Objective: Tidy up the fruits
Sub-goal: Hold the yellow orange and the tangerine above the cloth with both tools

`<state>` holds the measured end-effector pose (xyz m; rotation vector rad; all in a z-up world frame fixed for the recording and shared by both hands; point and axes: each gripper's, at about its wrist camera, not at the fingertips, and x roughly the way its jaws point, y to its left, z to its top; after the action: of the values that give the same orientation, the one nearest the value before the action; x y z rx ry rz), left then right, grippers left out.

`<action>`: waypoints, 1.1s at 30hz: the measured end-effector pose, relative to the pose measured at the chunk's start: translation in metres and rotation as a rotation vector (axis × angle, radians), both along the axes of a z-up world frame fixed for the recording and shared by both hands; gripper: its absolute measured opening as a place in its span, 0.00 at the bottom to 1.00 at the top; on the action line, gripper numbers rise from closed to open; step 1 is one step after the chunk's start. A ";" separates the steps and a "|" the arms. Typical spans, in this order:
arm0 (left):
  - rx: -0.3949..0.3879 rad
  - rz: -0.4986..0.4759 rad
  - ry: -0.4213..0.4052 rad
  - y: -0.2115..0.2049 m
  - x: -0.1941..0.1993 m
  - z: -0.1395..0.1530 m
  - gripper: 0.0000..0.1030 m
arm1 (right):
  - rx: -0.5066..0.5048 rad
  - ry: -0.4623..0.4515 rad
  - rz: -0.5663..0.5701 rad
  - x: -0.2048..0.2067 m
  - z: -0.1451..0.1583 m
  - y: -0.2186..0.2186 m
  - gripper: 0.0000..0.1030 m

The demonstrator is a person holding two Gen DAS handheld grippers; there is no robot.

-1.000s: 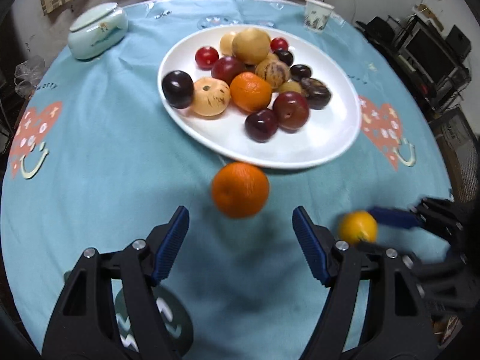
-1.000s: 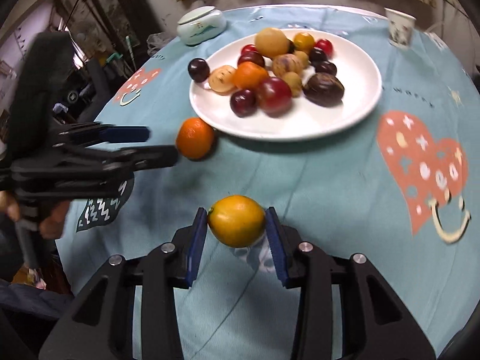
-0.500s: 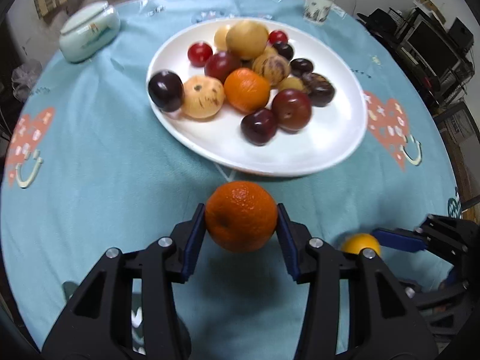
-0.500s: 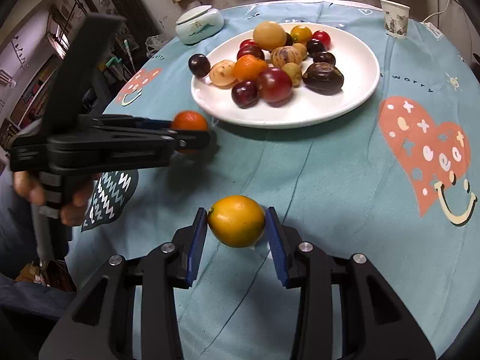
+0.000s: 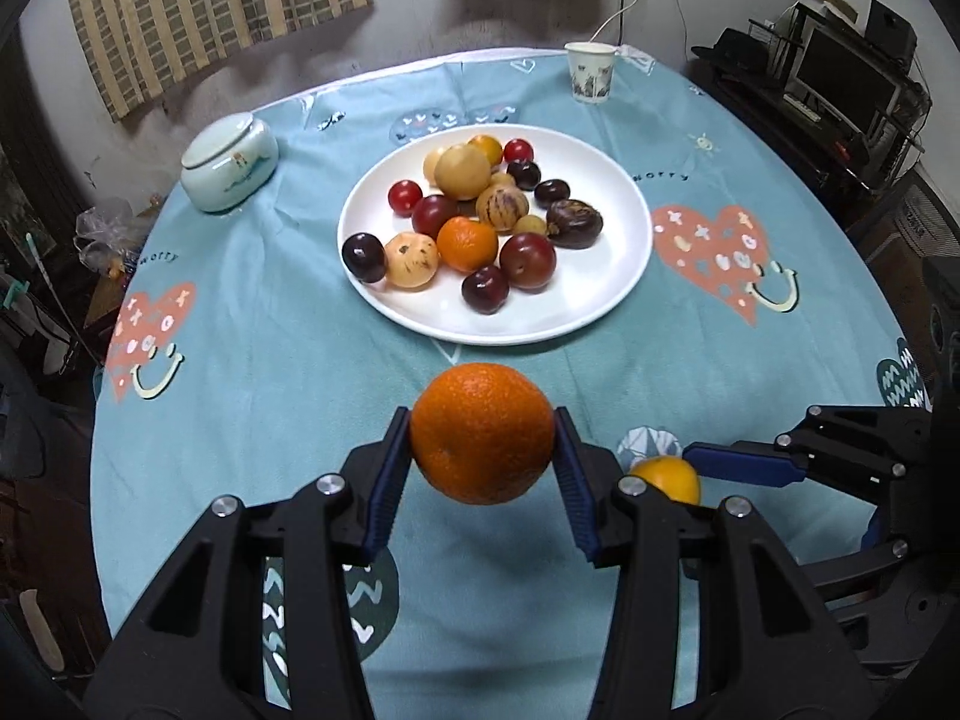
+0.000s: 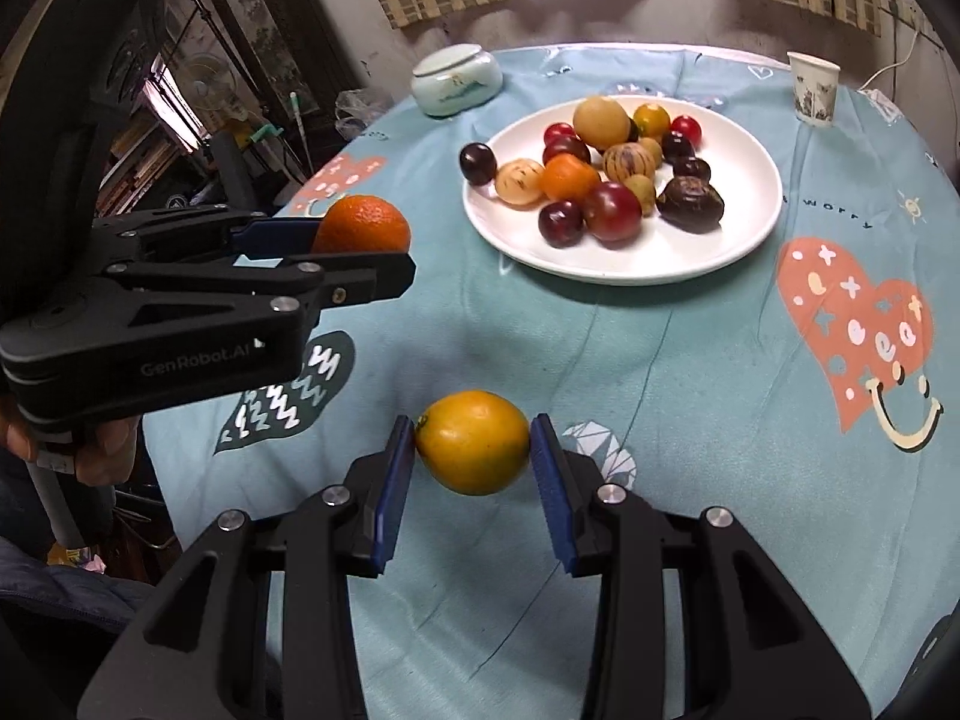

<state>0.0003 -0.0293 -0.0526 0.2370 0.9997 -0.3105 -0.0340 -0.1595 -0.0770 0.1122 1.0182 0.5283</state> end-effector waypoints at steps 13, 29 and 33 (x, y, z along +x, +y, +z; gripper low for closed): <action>0.010 0.016 -0.028 0.003 -0.020 0.014 0.45 | 0.027 -0.041 0.015 -0.022 0.017 0.006 0.39; 0.008 0.078 -0.023 0.013 -0.022 0.012 0.46 | 0.023 -0.070 0.032 -0.026 0.028 0.012 0.39; 0.013 0.074 -0.023 0.011 -0.020 0.012 0.46 | 0.028 -0.069 0.020 -0.026 0.028 0.009 0.39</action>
<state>-0.0198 -0.0187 -0.0402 0.2148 0.9859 -0.2334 -0.0599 -0.1505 -0.0493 0.1081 0.9454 0.5615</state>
